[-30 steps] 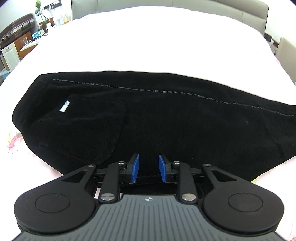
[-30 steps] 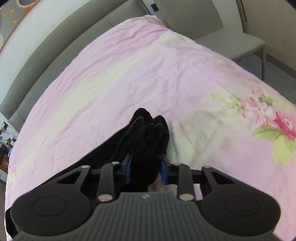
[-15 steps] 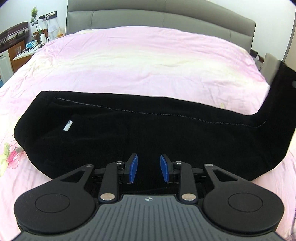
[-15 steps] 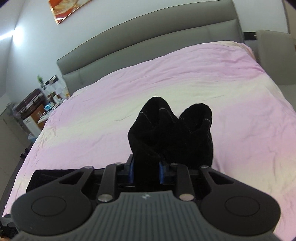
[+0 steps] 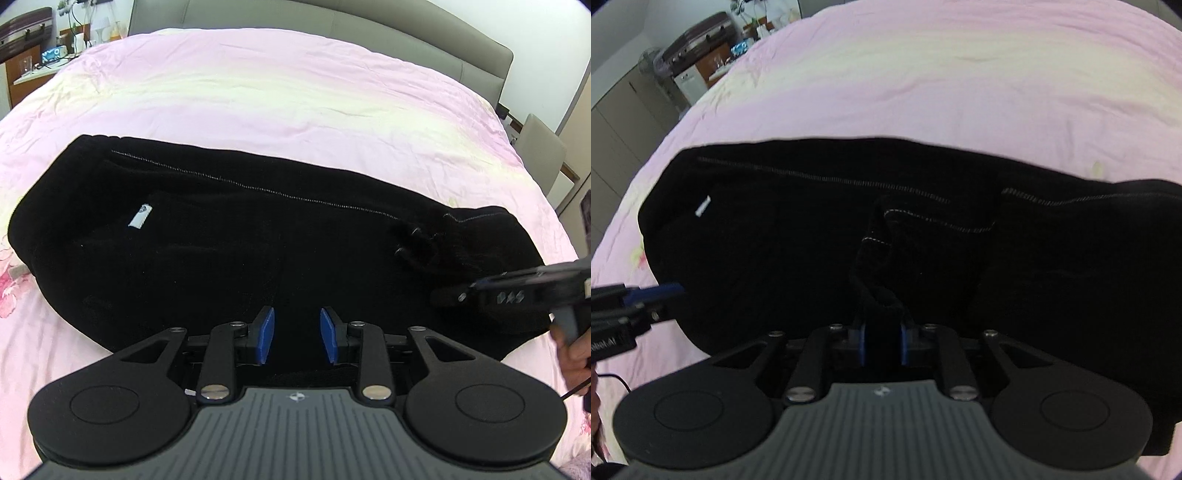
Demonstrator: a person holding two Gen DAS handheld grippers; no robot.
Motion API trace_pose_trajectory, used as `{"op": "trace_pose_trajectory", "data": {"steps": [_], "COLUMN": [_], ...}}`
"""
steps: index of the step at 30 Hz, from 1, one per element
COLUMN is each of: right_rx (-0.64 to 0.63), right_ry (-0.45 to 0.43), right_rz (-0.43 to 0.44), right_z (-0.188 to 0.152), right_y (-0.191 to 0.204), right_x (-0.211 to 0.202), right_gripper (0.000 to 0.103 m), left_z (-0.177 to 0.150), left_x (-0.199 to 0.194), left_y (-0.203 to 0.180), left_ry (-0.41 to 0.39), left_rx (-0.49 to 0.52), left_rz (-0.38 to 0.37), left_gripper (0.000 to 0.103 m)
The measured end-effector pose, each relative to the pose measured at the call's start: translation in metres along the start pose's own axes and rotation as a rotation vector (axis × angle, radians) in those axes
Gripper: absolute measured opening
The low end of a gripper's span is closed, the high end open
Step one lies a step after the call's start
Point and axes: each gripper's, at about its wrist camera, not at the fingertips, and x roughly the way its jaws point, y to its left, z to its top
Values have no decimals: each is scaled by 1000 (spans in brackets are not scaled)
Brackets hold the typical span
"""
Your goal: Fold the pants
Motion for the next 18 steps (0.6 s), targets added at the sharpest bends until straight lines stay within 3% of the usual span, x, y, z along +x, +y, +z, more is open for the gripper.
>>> {"op": "trace_pose_trajectory", "data": {"steps": [3,7,14,15,18], "right_rx": [-23,-77,-167,-163,-153], "right_ry": [27,17,-30,-25,-3], "right_rz": [17,49,-163,-177,-168], "right_z": [-9,-2,16,17,21], "right_y": [4,10,-13,-16,-21], "right_x": [12,-11,-28,-23,-1], "right_gripper": [35,42,51,59,62], "left_z": [1,7,27,29,36], "left_x": [6,12,45,51,70], "left_y": [-2,-10,-39,-42,-51], "left_ry": [10,5,39,49,71], "left_rx": [3,-3,-44,-55,-88], "left_rz": [-34,-116,-203,-214,-246], "left_gripper": [38,40,41,41,41]}}
